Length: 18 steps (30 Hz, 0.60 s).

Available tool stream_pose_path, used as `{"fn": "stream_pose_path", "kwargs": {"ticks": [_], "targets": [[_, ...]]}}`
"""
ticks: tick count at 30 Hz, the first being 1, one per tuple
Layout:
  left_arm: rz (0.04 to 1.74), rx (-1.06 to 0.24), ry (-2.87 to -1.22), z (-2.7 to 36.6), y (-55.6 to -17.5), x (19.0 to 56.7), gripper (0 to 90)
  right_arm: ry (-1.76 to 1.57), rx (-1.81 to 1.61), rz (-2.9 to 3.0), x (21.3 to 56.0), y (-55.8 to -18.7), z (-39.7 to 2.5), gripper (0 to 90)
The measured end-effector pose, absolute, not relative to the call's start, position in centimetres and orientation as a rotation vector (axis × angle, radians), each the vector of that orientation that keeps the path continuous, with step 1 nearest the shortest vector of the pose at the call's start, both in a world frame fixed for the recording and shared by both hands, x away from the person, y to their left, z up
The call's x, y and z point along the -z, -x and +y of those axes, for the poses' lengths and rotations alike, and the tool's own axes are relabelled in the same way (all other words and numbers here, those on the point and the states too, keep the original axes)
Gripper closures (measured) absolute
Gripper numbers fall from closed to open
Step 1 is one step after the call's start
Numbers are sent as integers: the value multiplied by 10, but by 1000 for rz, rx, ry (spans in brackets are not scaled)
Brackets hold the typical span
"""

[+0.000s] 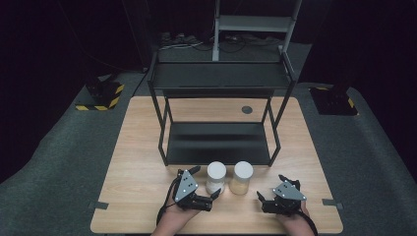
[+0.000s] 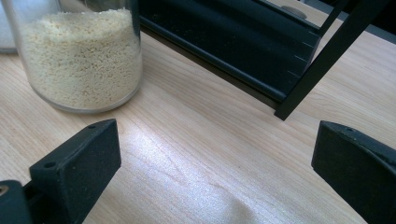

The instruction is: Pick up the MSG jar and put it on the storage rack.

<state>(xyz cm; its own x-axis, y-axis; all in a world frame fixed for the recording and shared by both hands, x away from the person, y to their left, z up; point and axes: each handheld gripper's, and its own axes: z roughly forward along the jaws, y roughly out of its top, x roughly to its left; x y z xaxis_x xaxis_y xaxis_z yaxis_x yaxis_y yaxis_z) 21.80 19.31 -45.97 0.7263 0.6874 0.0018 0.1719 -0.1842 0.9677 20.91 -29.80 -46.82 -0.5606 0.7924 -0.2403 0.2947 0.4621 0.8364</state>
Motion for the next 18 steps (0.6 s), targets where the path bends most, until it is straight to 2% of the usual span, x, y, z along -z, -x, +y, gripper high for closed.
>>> {"fn": "stream_pose_path", "kwargs": {"ticks": [11, 18], "targets": [[695, -499, -1705, 182, -232, 464, 12, -901, -1023, 2081, 468, -209, -298, 3], [707, -483, -1704, 179, -237, 468, 81, -903, -1028, 2081, 469, -209, -299, 3]]}}
